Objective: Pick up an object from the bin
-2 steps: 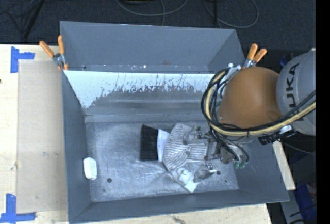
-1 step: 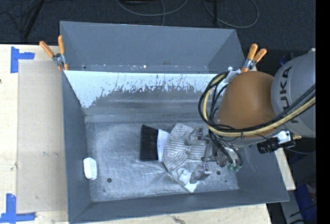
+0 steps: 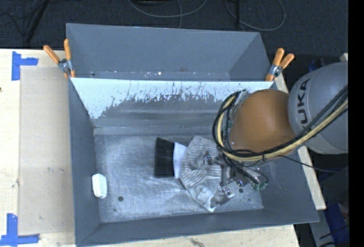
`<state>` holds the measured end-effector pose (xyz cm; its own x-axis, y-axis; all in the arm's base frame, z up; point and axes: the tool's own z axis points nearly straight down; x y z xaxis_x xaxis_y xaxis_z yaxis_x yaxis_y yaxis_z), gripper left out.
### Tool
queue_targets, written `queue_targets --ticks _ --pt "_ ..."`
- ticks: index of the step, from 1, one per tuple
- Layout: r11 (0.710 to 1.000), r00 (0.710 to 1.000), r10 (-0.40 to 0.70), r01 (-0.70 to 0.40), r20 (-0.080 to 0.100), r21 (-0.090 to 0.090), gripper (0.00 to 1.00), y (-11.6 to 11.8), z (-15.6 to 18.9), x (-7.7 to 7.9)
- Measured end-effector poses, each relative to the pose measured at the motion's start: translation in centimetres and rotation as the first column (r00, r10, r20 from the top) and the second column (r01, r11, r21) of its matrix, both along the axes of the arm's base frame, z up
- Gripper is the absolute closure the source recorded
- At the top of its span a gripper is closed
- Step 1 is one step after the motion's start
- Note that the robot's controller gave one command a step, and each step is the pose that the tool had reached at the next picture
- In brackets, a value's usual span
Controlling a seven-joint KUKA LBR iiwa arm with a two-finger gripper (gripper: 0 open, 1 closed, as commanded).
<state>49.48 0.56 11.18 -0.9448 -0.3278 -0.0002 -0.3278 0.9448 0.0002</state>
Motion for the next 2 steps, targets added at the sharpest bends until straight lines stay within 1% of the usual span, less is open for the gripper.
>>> queue_targets --ticks 1,2 --pt "0.995 0.995 0.098 -0.098 -0.005 -0.011 1.00 0.77 -2.61 -1.02" --pt "0.995 0.995 0.098 -0.098 -0.005 -0.011 1.00 0.77 -2.61 -1.02"
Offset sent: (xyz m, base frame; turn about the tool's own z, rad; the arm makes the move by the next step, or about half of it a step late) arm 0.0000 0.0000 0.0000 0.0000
